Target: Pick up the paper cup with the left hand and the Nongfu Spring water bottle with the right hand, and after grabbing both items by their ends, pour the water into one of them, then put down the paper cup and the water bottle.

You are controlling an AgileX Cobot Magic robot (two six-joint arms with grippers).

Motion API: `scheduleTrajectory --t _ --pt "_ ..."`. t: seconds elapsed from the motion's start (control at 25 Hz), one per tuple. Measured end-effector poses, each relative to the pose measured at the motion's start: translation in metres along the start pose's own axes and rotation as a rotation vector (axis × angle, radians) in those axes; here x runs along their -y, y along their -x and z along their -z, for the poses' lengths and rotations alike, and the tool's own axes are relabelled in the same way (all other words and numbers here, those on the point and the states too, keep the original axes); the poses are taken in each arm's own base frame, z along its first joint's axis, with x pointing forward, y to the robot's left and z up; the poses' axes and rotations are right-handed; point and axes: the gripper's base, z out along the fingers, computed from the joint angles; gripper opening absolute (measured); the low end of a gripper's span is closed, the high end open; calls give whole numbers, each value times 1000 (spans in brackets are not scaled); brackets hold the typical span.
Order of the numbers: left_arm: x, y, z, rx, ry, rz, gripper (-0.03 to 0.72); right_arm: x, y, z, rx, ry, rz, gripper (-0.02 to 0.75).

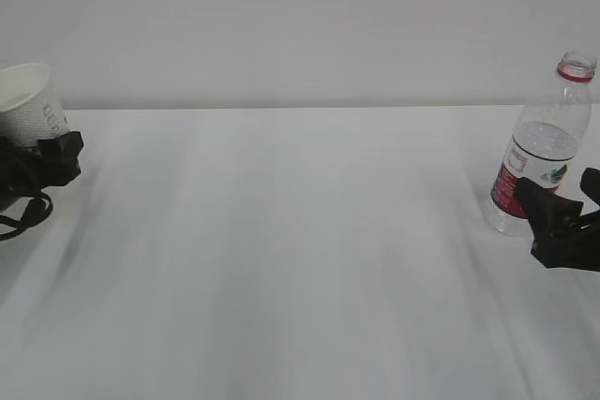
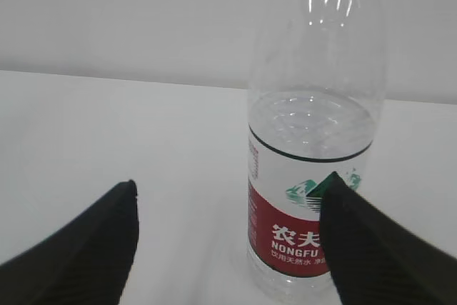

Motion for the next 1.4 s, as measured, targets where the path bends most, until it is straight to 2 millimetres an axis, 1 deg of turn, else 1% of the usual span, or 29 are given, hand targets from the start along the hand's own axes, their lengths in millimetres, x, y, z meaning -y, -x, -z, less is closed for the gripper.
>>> scheduleTrajectory --t 0.2,0.44,0.6,0.84,1.04,1.4 --pt "-1 -5 -2 -12 1 1 509 0 0 0 0 0 0 593" --pt "-2 -11 -10 -18 2 2 501 0 0 0 0 0 0 593" --pt "-3 -11 -15 -11 1 1 501 0 0 0 0 0 0 593" --pt "-4 -18 -20 -24 3 3 501 0 0 0 0 0 0 593" --pt "-5 -17 -24 -12 1 2 501 0 0 0 0 0 0 593" --pt "-7 -33 -28 -49 5 6 500 0 0 0 0 5 2 593"
